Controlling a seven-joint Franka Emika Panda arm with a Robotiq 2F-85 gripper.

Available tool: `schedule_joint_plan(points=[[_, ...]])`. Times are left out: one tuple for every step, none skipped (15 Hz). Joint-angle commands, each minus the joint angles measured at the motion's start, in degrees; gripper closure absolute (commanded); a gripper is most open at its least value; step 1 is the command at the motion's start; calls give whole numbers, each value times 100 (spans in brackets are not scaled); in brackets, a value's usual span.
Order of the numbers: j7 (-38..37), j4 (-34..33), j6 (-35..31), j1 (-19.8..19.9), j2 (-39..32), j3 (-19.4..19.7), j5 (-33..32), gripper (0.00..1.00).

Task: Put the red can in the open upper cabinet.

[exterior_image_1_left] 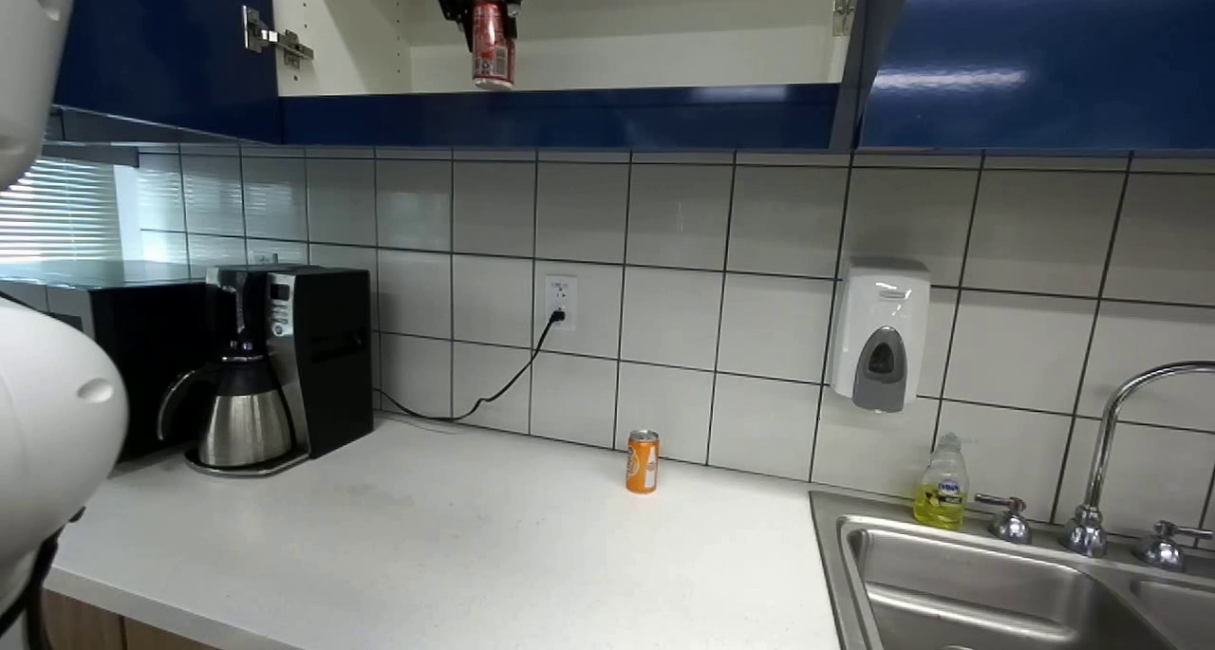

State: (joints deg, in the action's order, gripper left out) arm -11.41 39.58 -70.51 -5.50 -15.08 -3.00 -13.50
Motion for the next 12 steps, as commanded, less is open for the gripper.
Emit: schedule_joint_plan(points=[[-41, -309, 122, -27, -152, 6, -16, 59], [-46, -329, 127, -26, -177, 8, -17, 59], [-48, -349, 120, -25, -202, 10, -18, 59], [-50, -370, 114, -23, -225, 11, -17, 59], [-59, -399, 109, -23, -258, 14, -21, 59], [-56, -432, 119, -20, -293, 17, -20, 59], [-56, -467, 120, -17, -326, 19, -17, 59], [-62, -499, 119, -13, -357, 23, -13, 59], [-66, -537, 121, -9, -384, 27, -10, 59], [-63, -569, 122, -9, -404, 29, -10, 59], [-64, -594, 124, -6, -423, 32, -4, 59], [-63, -616, 124, -13, -438, 34, -12, 59]])
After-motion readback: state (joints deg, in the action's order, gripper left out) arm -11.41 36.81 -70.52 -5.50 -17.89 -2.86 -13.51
